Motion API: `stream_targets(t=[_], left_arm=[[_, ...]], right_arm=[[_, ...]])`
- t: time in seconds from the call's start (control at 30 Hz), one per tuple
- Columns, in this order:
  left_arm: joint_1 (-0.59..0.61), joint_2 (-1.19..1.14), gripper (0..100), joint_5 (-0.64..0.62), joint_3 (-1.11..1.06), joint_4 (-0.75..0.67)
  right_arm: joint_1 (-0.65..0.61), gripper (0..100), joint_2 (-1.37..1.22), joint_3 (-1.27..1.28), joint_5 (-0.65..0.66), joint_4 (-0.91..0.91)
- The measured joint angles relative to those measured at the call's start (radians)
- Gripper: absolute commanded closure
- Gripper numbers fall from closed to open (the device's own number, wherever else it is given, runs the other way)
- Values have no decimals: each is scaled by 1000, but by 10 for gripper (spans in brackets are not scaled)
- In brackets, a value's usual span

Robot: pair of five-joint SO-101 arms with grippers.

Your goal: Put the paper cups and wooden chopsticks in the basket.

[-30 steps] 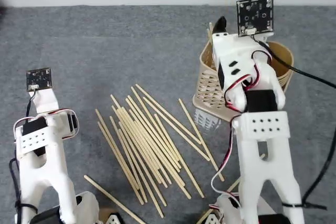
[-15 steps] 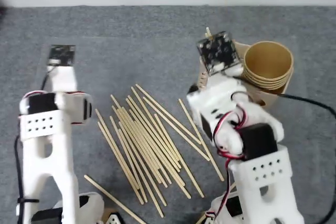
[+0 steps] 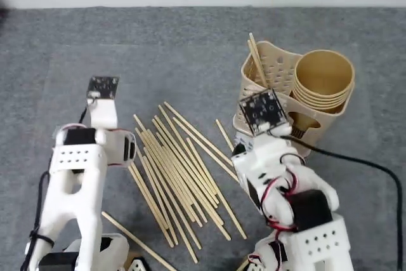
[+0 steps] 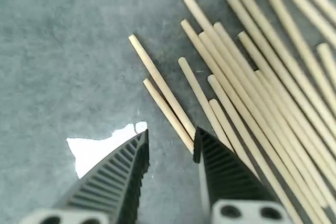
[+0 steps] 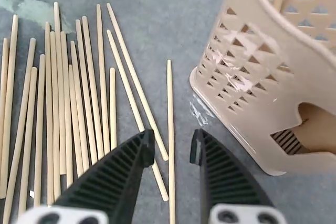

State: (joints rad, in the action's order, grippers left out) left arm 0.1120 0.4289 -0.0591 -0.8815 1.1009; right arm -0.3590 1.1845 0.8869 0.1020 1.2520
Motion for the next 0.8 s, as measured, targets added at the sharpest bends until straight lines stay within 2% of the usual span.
stream_targets(t=[0.1,0.37,0.5,0.67,0.8], left_arm=[[-2,0,859,-34,-41,-54],[-9,-41,859,-63,-44,-69],[-8,-209,859,-63,31,-64],[-6,-468,859,-101,210,5],[6,-583,859,-110,328,49]], right_arm=[[0,876,51,37,0,0],[0,876,97,75,0,0],[0,876,97,75,0,0],[0,876,95,75,0,0],[0,876,95,75,0,0]])
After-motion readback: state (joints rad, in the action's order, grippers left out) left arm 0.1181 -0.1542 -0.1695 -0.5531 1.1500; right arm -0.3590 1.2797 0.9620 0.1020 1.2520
